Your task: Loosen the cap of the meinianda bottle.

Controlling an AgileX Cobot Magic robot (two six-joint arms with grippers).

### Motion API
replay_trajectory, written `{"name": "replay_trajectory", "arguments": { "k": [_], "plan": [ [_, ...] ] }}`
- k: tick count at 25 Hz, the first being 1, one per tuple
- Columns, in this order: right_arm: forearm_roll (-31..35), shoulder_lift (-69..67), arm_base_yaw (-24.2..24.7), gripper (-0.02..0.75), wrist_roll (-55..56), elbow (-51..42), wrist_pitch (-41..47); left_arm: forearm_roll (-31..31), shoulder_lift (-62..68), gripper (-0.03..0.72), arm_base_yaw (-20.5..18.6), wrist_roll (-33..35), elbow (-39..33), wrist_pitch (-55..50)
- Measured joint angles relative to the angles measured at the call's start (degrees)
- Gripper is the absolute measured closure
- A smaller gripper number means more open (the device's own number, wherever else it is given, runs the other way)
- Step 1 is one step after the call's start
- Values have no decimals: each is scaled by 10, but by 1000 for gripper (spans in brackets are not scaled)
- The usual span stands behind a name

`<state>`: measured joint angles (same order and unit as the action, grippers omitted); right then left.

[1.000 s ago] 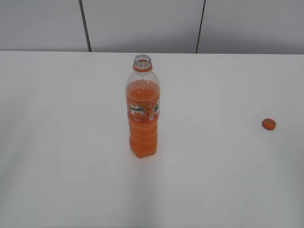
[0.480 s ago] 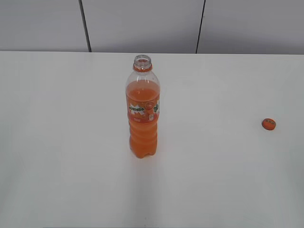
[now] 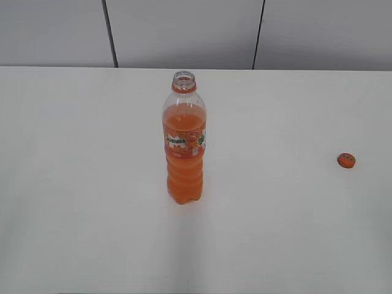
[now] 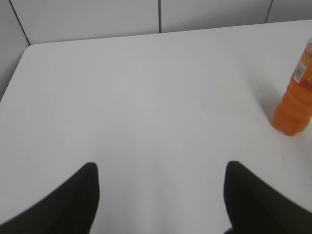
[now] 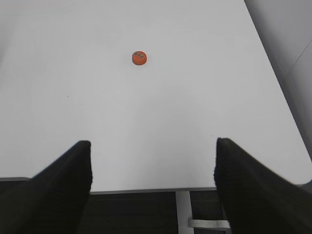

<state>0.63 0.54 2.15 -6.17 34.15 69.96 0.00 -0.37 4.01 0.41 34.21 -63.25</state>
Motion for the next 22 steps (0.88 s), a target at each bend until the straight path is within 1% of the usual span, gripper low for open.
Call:
{"name": "replay_trajectory", "arguments": {
  "k": [5,9,11,16,19,22],
  "plan": [
    [-11,0,0,152,0,0,-9,0,0,200,0,0,-12,21],
    [-13,0,0,152,-7,-3,-75,0,0,200,0,0,-13,23],
    [-10,0,0,152,-27,-19,-93,0,0,200,0,1,-13,23],
    [22,0,0,152,-68,-75,-93,0,0,200,0,9,-13,23],
    [34,0,-2,152,-78,-80,-93,-10,0,200,0,9,-14,27],
    [38,0,-21,152,-91,-84,-100,-12,0,200,0,9,-14,30]
  ]
}}
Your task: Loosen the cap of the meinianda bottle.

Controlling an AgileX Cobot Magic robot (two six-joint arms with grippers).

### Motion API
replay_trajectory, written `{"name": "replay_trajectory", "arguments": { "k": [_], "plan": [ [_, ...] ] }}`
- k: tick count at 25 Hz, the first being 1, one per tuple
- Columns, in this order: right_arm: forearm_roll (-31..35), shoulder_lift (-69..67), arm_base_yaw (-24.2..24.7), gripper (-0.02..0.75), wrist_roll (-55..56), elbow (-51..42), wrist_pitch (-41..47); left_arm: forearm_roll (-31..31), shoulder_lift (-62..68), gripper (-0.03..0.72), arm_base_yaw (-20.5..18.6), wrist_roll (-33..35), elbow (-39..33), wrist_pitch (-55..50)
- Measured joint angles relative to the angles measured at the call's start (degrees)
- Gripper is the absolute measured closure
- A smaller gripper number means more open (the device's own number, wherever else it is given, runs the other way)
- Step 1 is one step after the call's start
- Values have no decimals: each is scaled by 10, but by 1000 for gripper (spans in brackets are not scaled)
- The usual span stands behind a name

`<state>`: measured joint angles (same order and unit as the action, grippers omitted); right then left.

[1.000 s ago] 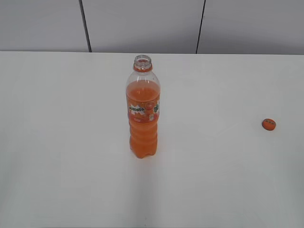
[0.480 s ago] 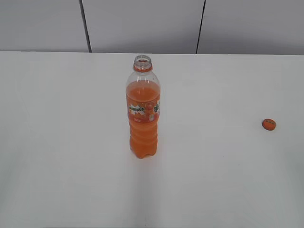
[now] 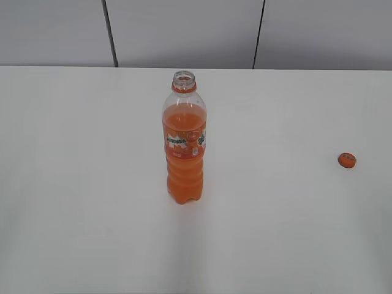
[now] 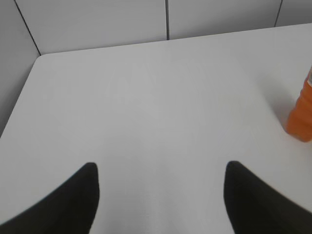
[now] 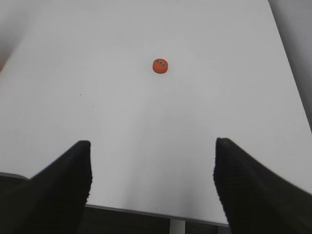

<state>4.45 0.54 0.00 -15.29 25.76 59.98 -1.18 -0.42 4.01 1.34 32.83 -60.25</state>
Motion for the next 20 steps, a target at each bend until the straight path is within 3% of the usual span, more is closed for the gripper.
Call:
{"name": "replay_trajectory", "arguments": {
  "k": [4,20],
  "plan": [
    [-16,0,-31,152,2,-4,-7,-1,0,200,0,0,0,2],
    [-44,0,-32,152,72,-4,-13,5,0,205,0,0,0,9]
  ]
}}
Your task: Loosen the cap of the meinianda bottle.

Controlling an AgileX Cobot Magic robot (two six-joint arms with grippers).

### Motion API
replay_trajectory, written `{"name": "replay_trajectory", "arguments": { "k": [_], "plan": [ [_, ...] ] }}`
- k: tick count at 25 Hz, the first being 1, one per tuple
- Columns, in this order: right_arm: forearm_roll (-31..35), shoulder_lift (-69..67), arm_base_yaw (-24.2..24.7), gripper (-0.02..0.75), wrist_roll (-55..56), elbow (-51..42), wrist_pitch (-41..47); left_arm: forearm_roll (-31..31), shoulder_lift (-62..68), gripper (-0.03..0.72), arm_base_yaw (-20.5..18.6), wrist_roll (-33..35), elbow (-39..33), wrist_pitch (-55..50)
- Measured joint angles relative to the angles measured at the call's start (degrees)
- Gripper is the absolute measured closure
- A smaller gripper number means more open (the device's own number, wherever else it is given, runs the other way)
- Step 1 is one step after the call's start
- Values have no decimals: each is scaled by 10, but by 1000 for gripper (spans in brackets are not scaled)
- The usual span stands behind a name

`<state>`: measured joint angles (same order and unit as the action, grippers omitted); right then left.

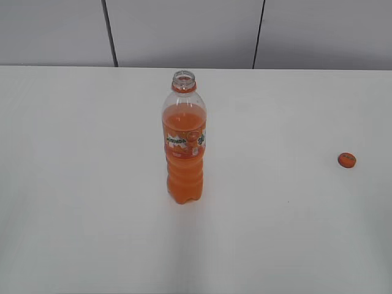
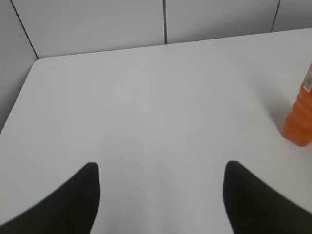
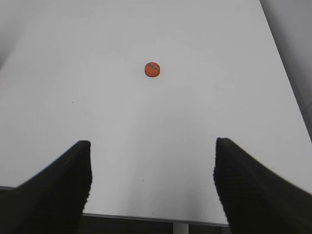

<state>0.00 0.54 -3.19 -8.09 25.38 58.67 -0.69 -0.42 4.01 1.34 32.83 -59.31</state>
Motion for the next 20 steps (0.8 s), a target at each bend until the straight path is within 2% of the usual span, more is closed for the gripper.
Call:
{"name": "replay_trajectory", "arguments": {
  "k": [20],
  "plan": [
    [0,0,13,152,1,0,0,0,-1,222,0,0,0,0]
  ]
}}
